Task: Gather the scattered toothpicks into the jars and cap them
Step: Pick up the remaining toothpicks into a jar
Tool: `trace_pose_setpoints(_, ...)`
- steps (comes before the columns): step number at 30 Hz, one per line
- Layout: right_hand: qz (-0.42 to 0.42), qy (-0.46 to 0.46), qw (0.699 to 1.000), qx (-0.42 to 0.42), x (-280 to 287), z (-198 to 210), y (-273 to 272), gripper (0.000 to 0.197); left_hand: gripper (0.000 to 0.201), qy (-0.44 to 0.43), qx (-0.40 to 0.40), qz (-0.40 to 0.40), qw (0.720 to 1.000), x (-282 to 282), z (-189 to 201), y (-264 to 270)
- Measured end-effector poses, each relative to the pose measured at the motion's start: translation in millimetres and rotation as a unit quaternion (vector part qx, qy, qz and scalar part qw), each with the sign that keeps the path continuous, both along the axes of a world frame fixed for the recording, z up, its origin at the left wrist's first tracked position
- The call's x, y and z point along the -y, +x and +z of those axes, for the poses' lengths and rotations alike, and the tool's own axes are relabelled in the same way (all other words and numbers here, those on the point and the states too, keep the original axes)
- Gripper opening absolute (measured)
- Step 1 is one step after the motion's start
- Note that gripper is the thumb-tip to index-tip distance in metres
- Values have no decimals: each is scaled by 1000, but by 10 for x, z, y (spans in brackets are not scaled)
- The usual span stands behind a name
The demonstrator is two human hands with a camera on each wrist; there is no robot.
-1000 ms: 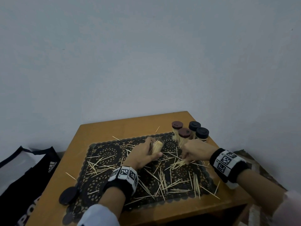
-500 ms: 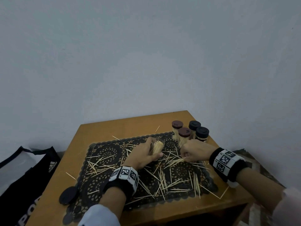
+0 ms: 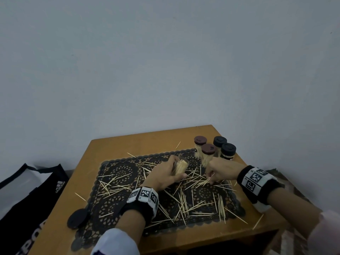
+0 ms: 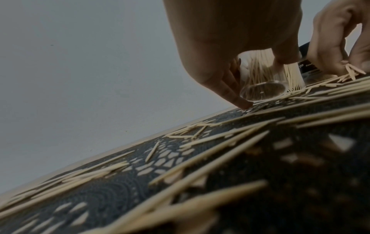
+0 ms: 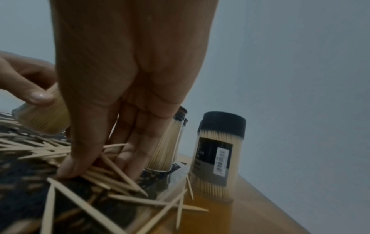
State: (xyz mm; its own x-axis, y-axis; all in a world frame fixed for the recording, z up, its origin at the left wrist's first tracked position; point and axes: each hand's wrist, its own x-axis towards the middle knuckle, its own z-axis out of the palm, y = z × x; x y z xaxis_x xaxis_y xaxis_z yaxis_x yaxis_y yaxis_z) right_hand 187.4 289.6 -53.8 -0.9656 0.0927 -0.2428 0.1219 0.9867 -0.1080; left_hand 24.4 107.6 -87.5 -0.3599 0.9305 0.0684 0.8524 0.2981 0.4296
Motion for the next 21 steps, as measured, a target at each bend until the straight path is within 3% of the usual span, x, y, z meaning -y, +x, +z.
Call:
trace_pose_setpoints(14,15,55,998,-31,32,-36,-51,22,61,11,9,0,1000,28,-18,-61)
trace_pose_setpoints(21,-45,-43,988,-139,55,63,-162,15,55,41,-12,19,999,12,-45,-73)
